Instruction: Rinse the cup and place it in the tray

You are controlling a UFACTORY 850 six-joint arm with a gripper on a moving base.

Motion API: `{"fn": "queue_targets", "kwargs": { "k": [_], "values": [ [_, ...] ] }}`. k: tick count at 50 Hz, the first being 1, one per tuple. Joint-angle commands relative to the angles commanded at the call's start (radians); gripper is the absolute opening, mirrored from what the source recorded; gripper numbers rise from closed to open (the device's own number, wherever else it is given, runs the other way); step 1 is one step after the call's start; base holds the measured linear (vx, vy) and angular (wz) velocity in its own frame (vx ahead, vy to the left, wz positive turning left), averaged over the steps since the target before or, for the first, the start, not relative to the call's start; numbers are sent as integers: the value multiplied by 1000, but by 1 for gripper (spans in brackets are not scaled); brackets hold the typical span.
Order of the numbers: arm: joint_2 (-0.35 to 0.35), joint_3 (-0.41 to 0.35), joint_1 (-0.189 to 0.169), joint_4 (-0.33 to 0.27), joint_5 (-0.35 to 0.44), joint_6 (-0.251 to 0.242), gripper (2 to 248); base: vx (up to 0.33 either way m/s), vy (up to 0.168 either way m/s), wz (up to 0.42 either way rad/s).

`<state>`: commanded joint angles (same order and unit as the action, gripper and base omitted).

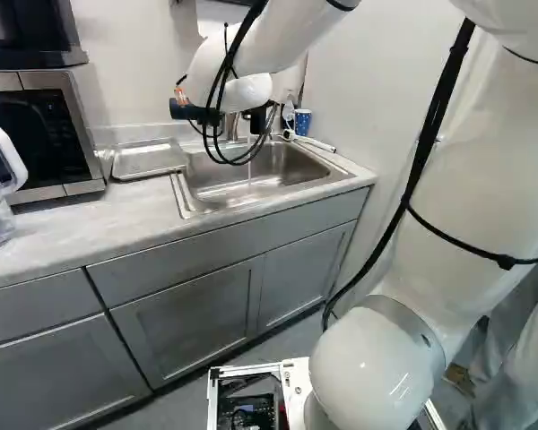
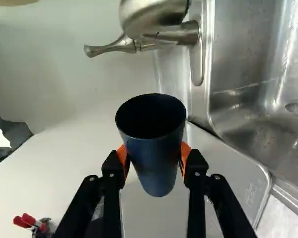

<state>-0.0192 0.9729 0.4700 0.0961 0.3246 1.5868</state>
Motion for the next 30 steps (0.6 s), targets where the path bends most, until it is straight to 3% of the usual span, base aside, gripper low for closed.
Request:
{"fn": "queue_targets", "kwargs": {
  "k": [30],
  "values": [
    [0, 0, 0, 0, 0, -313, 121, 0, 0, 0]
  ]
}}
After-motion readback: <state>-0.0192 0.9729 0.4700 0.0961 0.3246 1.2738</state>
